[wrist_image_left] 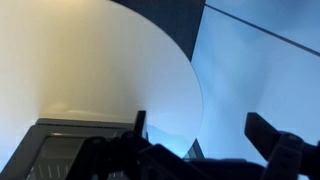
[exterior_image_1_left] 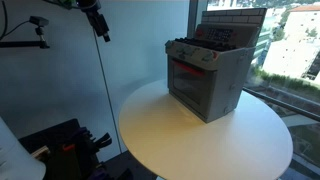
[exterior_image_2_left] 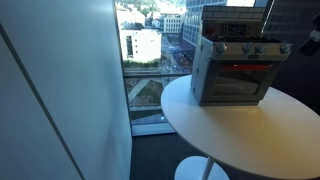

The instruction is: Turn the knob on the stove

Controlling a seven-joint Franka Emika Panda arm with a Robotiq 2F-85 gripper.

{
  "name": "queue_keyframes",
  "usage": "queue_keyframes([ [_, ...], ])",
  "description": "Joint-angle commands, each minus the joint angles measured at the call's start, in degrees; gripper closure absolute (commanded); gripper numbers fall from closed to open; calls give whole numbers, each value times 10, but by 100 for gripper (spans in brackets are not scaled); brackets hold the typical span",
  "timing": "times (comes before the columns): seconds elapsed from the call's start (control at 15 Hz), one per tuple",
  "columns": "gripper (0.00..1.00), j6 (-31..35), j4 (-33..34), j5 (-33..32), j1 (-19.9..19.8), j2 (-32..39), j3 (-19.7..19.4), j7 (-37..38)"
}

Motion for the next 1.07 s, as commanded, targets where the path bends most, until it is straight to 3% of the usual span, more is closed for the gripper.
queue_keyframes([
  [0.0,0,-1,1,-3,3,1,-3,2],
  [0.4,0,-2,6,-5,0,3,-3,4],
  [1.0,0,0,84,-63,-43,37,-1,15],
])
